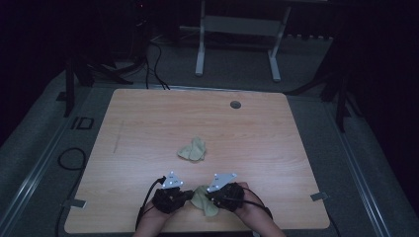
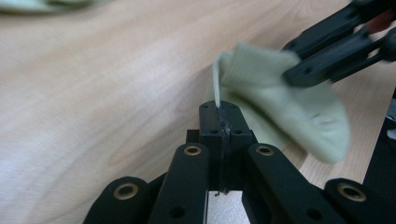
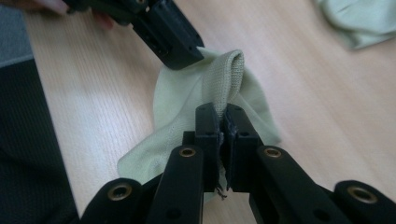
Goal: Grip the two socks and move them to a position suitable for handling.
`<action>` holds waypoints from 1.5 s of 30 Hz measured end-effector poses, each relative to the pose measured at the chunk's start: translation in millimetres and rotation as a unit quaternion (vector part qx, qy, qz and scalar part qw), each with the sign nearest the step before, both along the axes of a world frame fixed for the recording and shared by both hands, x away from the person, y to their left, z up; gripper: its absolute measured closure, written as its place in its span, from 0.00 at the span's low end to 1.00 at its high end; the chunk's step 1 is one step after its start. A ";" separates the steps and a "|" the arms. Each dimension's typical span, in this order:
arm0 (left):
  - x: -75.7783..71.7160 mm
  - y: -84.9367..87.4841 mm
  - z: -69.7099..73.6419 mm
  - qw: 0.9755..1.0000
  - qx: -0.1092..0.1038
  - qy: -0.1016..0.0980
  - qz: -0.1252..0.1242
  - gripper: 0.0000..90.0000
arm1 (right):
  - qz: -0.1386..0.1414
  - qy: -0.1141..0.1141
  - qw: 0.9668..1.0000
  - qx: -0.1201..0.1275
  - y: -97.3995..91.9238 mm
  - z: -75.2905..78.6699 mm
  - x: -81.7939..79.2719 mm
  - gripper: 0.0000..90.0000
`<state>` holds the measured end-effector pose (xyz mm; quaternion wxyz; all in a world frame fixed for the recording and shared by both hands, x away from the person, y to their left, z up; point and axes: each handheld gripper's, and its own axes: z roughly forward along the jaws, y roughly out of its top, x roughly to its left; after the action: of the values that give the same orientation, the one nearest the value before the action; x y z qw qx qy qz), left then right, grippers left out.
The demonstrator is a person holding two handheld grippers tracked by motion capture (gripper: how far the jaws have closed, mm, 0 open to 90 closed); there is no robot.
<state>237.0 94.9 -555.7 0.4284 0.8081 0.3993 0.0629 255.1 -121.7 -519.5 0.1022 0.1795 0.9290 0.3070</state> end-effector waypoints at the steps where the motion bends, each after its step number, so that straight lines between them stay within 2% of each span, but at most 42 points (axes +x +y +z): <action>1: -0.9 0.7 2.2 1.000 -0.001 -0.004 0.001 0.99 | -0.002 -0.005 1.000 0.005 -3.0 4.7 -0.9 0.95; 3: -3.0 1.6 6.6 1.000 -0.004 -0.010 0.004 0.99 | -0.005 -0.009 1.000 0.009 -5.6 8.4 -1.6 0.95; 4: -6.0 3.1 11.3 1.000 -0.008 -0.017 0.007 0.99 | -0.022 -0.019 0.999 0.026 -15.8 20.0 -3.8 0.95; 5: -6.0 3.1 11.3 1.000 -0.008 -0.017 0.007 0.99 | -0.022 -0.019 0.999 0.026 -15.8 20.0 -3.8 0.95; 6: -9.0 5.0 15.3 1.000 -0.006 -0.025 0.009 0.99 | -0.038 -0.028 0.998 0.039 -26.5 27.8 -5.2 0.95; 9: -11.8 8.4 18.1 1.000 -0.017 -0.020 0.017 0.99 | -0.061 -0.031 0.996 0.051 -42.2 34.4 -6.8 0.95; 12: -14.1 7.8 18.5 1.000 -0.009 -0.025 0.016 0.99 | -0.077 -0.026 0.995 0.054 -53.1 35.2 -6.7 0.95; 13: -16.0 6.3 18.1 0.999 -0.003 -0.033 0.018 0.99 | -0.084 -0.025 0.995 0.054 -58.4 34.3 -6.4 0.95; 14: -16.1 4.0 15.2 1.000 -0.002 -0.028 0.014 0.99 | -0.100 -0.014 0.993 0.054 -68.7 28.4 -5.2 0.95; 16: -15.1 1.3 10.6 1.000 0.004 -0.025 0.017 0.99 | -0.113 -0.004 0.992 0.050 -74.9 20.9 -4.2 0.94; 20: -13.3 -1.2 2.3 1.000 0.007 -0.006 0.022 0.99 | -0.135 0.017 0.990 0.041 -86.1 3.6 -0.6 0.94; 21: -13.3 -1.2 2.3 1.000 0.007 -0.006 0.022 0.99 | -0.135 0.017 0.990 0.041 -86.1 3.6 -0.6 0.94; 22: -13.2 -2.2 -2.8 1.000 0.009 -0.001 0.023 0.99 | -0.145 0.030 0.988 0.041 -91.9 -4.1 2.1 0.94; 23: -12.7 -2.2 -5.7 1.000 0.007 0.004 0.022 0.99 | -0.148 0.034 0.988 0.040 -93.3 -6.2 2.7 0.94; 27: -12.4 -2.4 -12.1 1.000 0.004 0.015 0.022 0.98 | -0.152 0.042 0.987 0.038 -96.7 -11.9 4.2 0.92; 28: -13.2 -1.9 -10.9 1.000 0.005 0.007 0.028 0.79 | -0.153 0.044 0.987 0.035 -99.4 -13.9 4.7 0.75; 30: -14.6 -0.5 -4.8 0.999 0.003 -0.013 0.030 0.75 | -0.155 0.036 0.986 0.041 -102.3 -10.0 4.7 0.71; 32: -15.4 0.0 3.1 0.999 -0.005 -0.024 0.028 0.75 | -0.156 0.027 0.986 0.045 -104.3 -3.7 4.7 0.72; 34: -15.5 -1.3 9.0 0.999 -0.011 -0.032 0.023 0.82 | -0.153 0.020 0.987 0.048 -103.9 2.5 3.8 0.79; 37: -13.9 -6.7 8.7 1.000 -0.012 -0.022 0.010 0.95 | -0.151 0.014 0.987 0.060 -100.3 9.1 1.2 0.90; 39: -12.6 -12.0 3.5 1.000 -0.004 -0.011 0.005 0.96 | -0.145 0.015 0.988 0.055 -94.8 7.8 -0.9 0.93; 43: -10.9 -18.5 -7.3 1.000 0.018 0.009 -0.001 0.99 | -0.129 0.031 0.990 0.043 -83.7 -4.7 -3.7 0.93; 45: -10.0 -19.9 -11.1 0.999 0.030 0.012 -0.003 0.99 | -0.124 0.036 0.991 0.032 -80.6 -11.8 -4.4 0.93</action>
<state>227.1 75.0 -566.8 0.3998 0.8223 0.3999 0.0641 250.7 -202.3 -531.3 0.1002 0.3072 0.8924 0.3150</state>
